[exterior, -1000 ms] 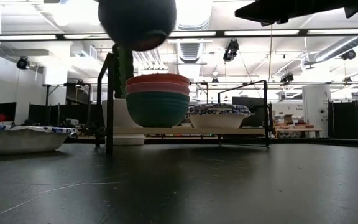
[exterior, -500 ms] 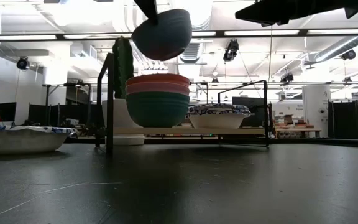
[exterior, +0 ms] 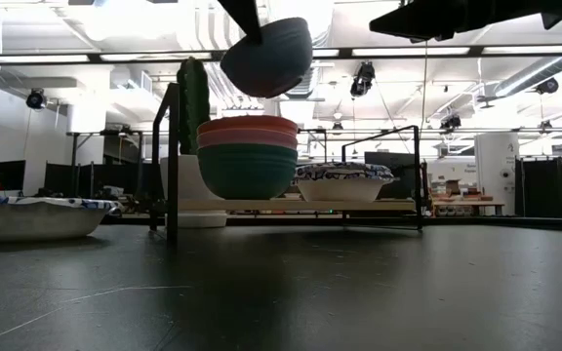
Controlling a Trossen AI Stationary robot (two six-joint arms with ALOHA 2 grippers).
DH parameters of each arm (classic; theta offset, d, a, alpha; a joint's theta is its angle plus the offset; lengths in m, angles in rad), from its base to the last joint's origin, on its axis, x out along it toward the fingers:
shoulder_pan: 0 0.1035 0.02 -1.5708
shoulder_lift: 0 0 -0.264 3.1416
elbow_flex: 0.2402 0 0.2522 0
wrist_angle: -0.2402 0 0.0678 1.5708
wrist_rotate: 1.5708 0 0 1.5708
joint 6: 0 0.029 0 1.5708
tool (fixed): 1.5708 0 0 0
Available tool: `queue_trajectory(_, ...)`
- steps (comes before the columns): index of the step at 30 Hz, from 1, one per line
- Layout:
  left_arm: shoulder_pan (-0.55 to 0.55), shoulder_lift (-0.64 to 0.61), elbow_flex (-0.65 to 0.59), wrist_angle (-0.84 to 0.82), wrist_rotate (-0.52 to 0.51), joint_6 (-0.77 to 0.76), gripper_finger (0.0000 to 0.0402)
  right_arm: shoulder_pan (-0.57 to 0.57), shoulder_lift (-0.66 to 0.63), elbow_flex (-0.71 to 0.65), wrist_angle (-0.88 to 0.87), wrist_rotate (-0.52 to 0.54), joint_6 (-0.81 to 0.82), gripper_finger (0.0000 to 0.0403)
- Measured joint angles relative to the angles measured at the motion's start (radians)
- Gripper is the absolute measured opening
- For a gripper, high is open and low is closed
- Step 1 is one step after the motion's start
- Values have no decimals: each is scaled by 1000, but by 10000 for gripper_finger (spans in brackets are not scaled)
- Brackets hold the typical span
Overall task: Place and stack bowls onto a shelf
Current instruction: Stack the blue bowl on top of the orange bowl on the shelf
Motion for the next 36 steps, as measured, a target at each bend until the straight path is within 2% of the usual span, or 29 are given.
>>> queue_trajectory(15, 34, 1, -136, 51, 0, 16, 9, 0, 0, 0, 0, 0, -1, 9)
queue_trajectory(36, 77, 1, -145, 74, 0, 17, 15, 0, 0, 0, -4, 1, -2, 9)
